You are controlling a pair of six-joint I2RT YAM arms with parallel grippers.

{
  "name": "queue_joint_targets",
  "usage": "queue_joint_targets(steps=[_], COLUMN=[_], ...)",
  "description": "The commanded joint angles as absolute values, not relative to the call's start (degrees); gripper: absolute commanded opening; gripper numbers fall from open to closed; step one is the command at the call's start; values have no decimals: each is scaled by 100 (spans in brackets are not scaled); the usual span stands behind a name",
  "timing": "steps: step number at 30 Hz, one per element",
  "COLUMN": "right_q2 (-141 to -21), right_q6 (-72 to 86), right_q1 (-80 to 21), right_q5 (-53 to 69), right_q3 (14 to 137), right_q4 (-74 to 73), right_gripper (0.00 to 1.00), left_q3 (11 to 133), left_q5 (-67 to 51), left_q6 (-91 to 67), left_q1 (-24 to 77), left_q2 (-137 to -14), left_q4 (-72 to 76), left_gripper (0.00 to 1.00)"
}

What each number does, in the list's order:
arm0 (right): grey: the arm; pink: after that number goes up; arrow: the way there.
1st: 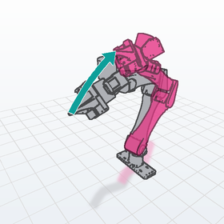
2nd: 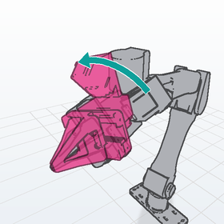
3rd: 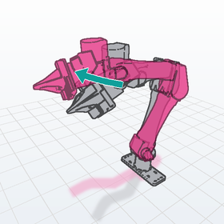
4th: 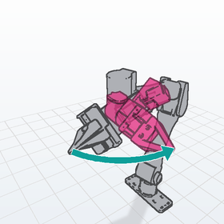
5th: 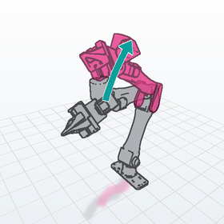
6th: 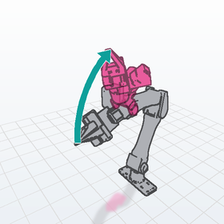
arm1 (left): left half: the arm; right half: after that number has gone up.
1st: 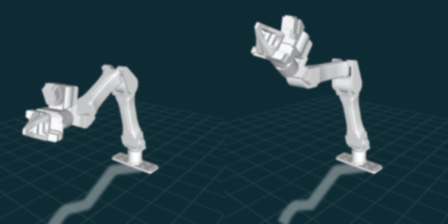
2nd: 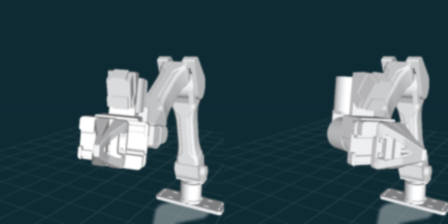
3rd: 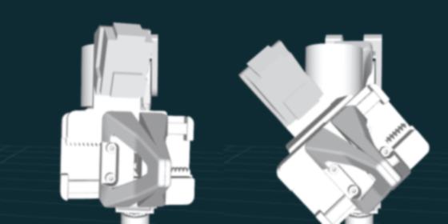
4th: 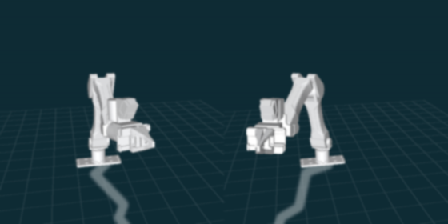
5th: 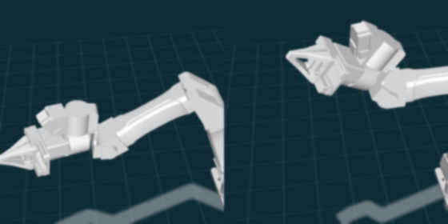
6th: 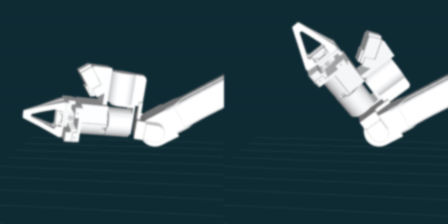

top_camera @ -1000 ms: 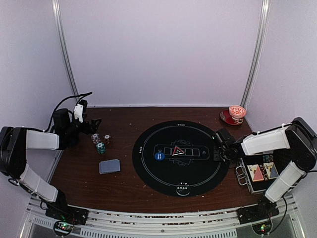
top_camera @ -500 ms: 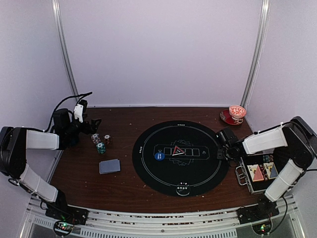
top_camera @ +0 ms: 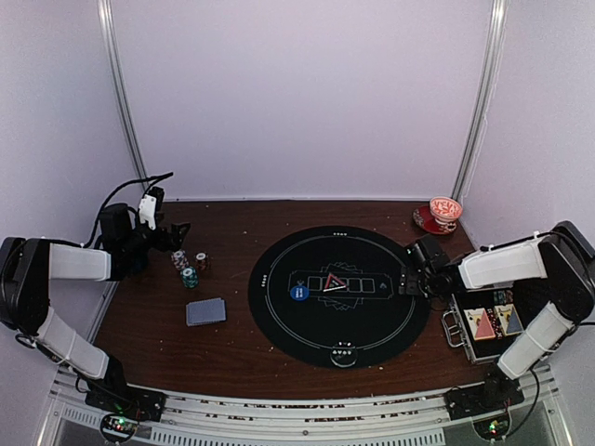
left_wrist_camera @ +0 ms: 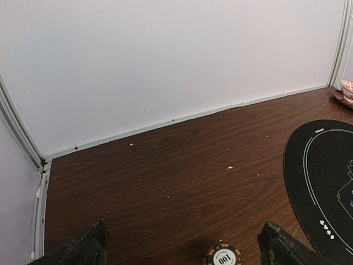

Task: Distribute texas hold em gaming equipment
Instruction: Place the big blind button on the poker table mat, then move the all-in button to the poker table mat.

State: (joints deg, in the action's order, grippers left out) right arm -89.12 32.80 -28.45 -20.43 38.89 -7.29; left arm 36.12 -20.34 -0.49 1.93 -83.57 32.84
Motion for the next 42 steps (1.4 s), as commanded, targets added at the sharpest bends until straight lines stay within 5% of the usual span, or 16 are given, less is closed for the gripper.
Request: queue_joint_targets(steps=[1, 16, 36, 42], right_q2=[-8482, -10762, -11476, -11474], right_q6=[3018, 2526, 2265, 2289], right_q1=[-3416, -4817, -4825, -4813], right_q5=[-2081, -1657, -1079, -1402], right_q3=[4335, 6683, 6779, 6750], right_q4=[-904, -1039, -942, -1055], right_gripper=[88, 89, 93, 87], left_q3=[3773, 3788, 3822, 3823], left_q5=[-2090, -2109, -2118, -2123], left_q6=[35, 50, 54, 59], left_q1=[215, 227, 227, 227], left_q2=[-8377, -8402, -8454, -8461], left_q4=[3385, 3378, 3354, 3351], left_gripper=[98, 98, 98, 98])
